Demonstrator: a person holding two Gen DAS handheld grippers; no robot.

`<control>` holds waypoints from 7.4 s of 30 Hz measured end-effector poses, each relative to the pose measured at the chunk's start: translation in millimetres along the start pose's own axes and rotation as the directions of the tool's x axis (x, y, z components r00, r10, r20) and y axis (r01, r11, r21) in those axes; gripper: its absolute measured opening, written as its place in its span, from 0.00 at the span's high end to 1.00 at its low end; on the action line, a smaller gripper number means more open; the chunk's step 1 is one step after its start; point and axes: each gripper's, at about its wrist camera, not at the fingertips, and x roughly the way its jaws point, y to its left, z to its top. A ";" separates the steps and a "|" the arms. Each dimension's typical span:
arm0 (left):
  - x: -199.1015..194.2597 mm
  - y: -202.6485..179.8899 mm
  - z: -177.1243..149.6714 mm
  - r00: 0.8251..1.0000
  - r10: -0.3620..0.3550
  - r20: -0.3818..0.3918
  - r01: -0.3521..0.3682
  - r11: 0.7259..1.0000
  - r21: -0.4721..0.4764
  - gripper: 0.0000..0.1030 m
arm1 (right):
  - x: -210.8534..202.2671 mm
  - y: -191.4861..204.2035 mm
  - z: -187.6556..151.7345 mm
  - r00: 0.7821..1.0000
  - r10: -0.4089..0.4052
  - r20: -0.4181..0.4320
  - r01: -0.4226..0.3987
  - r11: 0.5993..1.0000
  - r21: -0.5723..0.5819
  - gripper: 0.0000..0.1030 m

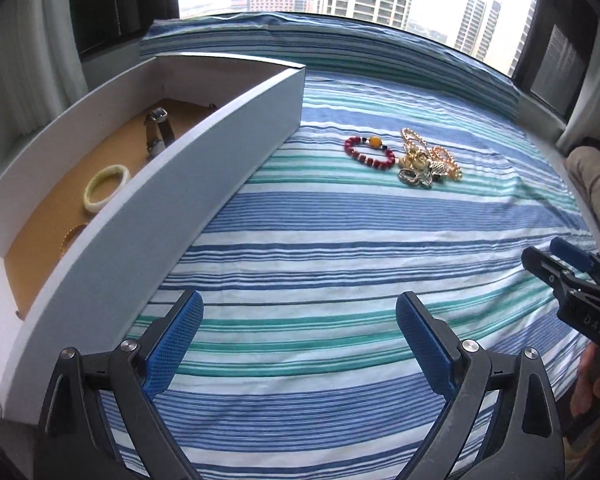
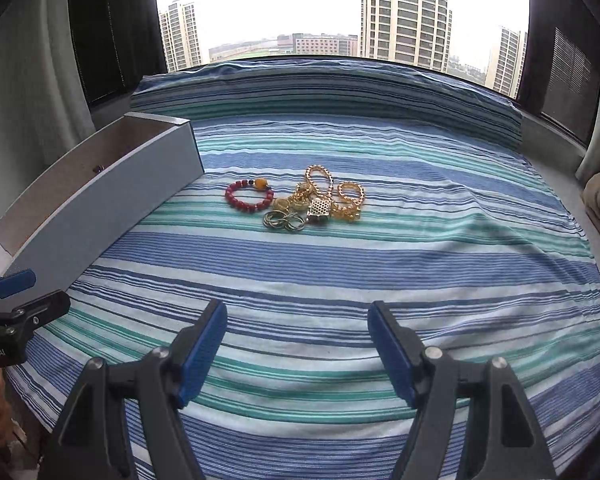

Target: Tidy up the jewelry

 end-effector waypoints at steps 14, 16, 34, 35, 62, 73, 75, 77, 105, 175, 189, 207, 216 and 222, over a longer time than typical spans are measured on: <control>3.7 -2.9 -3.2 1.000 0.016 -0.009 -0.016 1.000 0.005 0.05 | -8.1 13.4 -20.3 1.000 -0.003 -0.016 0.003 1.000 -0.025 0.28; 5.7 -3.2 -4.1 1.000 0.017 -0.016 -0.017 1.000 0.006 0.05 | -10.0 16.5 -19.8 1.000 -0.005 -0.011 0.004 0.999 -0.035 0.28; 13.6 -2.1 -5.8 0.999 0.024 -0.038 -0.024 1.000 0.005 0.05 | -16.4 22.1 -19.7 1.000 -0.007 -0.015 0.006 0.998 -0.055 0.28; 14.2 -1.6 -5.7 0.999 0.023 -0.040 -0.023 1.000 0.004 0.05 | -16.2 22.5 -19.8 1.000 -0.007 -0.016 0.006 0.998 -0.056 0.28; 49.2 3.8 -0.3 0.991 -0.007 -0.137 0.004 1.000 -0.023 0.05 | 2.1 5.0 -27.0 0.998 -0.023 -0.064 0.022 1.000 -0.011 0.28; 80.8 -33.8 91.4 0.985 -0.139 -0.106 0.137 0.990 -0.022 0.06 | 3.2 -9.1 -32.3 0.997 -0.022 -0.077 0.025 0.999 0.032 0.28; 92.7 -49.0 115.6 0.981 -0.168 -0.095 0.168 0.986 -0.006 0.06 | 1.2 -11.4 -32.2 0.997 -0.024 -0.071 0.026 0.999 0.036 0.28; 109.2 -63.9 138.3 0.973 -0.209 -0.096 0.210 0.978 -0.001 0.06 | 0.1 -14.6 -32.8 0.997 -0.024 -0.068 0.027 0.999 0.042 0.28; 224.5 -99.9 187.7 0.968 -0.121 -0.219 0.100 0.990 -0.102 0.86 | -18.2 -65.9 -59.6 0.998 -0.030 -0.048 0.037 0.985 0.169 0.28; 1.3 1.3 -14.2 0.988 -0.106 -0.115 0.126 0.977 0.175 0.17 | 4.4 -46.2 -5.4 0.995 0.004 -0.102 0.002 0.999 0.052 0.28; -1.8 4.4 -15.9 0.988 -0.105 -0.117 0.122 0.981 0.154 0.17 | 115.4 -54.2 114.2 0.952 0.249 -0.176 -0.216 0.959 0.186 0.62; 3.3 18.5 -18.9 0.985 -0.108 -0.134 0.123 0.986 0.110 0.17 | 234.2 -1.3 155.9 0.916 0.183 -0.357 -0.117 0.973 0.199 0.68; 7.6 18.2 -20.8 0.984 -0.104 -0.145 0.121 0.986 0.114 0.17 | 203.1 -5.2 161.9 0.955 0.182 -0.234 -0.140 0.973 0.185 0.96; 10.8 15.0 -21.6 0.983 -0.108 -0.151 0.126 0.985 0.115 0.17 | 137.1 -9.7 178.7 0.947 0.297 -0.120 -0.273 0.944 0.187 0.96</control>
